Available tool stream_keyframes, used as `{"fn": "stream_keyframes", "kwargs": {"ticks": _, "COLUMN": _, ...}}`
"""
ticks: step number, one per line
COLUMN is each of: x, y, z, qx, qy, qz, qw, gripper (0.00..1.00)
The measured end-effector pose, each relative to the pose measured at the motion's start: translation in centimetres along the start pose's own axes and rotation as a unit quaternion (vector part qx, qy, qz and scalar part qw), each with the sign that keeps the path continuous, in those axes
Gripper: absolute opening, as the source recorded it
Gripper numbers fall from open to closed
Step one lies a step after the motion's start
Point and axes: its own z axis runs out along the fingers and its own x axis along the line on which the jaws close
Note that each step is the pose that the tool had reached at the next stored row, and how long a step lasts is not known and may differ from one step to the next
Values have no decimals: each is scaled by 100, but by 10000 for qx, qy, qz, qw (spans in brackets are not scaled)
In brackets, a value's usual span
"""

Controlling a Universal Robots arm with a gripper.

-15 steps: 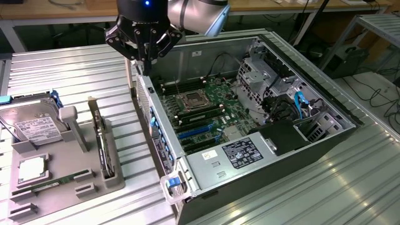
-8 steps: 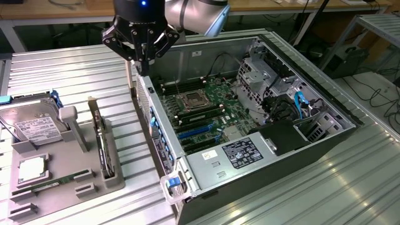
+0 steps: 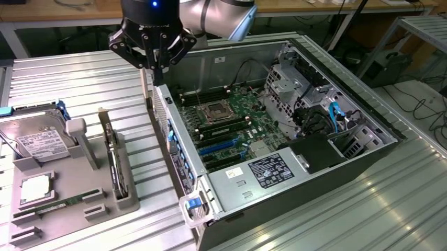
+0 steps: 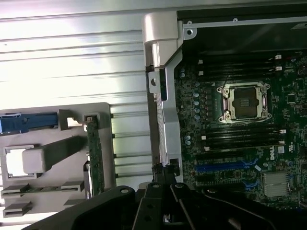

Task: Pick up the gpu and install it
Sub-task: 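Reach for the gpu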

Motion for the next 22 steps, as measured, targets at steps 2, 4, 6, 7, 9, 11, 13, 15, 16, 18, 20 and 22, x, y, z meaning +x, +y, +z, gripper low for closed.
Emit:
{"fn": "stream_keyframes", "kwargs": {"ticks": 2, "x": 21, "y": -3, "z": -1, "qx": 0, "qy": 0, "qz": 0, "qw": 10000, "gripper": 11}}
{"fn": "stream_keyframes", "kwargs": {"ticks": 4, "x": 39, "y": -6, "z": -1, "qx": 0, "qy": 0, "qz": 0, "qw": 10000, "gripper": 11}}
{"fn": "stream_keyframes", "kwargs": {"ticks": 6, "x": 53, "y": -8, "z": -2, "qx": 0, "qy": 0, "qz": 0, "qw": 10000, "gripper": 11}}
{"fn": "stream_keyframes", "kwargs": {"ticks": 7, "x": 60, "y": -9, "z": -2, "qx": 0, "qy": 0, "qz": 0, "qw": 10000, "gripper": 11}}
{"fn": "stream_keyframes", "kwargs": {"ticks": 9, "x": 74, "y": -12, "z": -2, "qx": 0, "qy": 0, "qz": 0, "qw": 10000, "gripper": 11}}
{"fn": "stream_keyframes", "kwargs": {"ticks": 11, "x": 90, "y": -14, "z": -3, "qx": 0, "qy": 0, "qz": 0, "qw": 10000, "gripper": 11}}
{"fn": "stream_keyframes", "kwargs": {"ticks": 13, "x": 105, "y": -17, "z": -3, "qx": 0, "qy": 0, "qz": 0, "qw": 10000, "gripper": 11}}
{"fn": "stream_keyframes", "kwargs": {"ticks": 15, "x": 122, "y": -20, "z": -4, "qx": 0, "qy": 0, "qz": 0, "qw": 10000, "gripper": 11}}
{"fn": "stream_keyframes", "kwargs": {"ticks": 16, "x": 130, "y": -21, "z": -4, "qx": 0, "qy": 0, "qz": 0, "qw": 10000, "gripper": 11}}
{"fn": "stream_keyframes", "kwargs": {"ticks": 18, "x": 147, "y": -24, "z": -5, "qx": 0, "qy": 0, "qz": 0, "qw": 10000, "gripper": 11}}
{"fn": "stream_keyframes", "kwargs": {"ticks": 20, "x": 163, "y": -27, "z": -5, "qx": 0, "qy": 0, "qz": 0, "qw": 10000, "gripper": 11}}
{"fn": "stream_keyframes", "kwargs": {"ticks": 22, "x": 180, "y": -29, "z": -6, "qx": 0, "qy": 0, "qz": 0, "qw": 10000, "gripper": 11}}
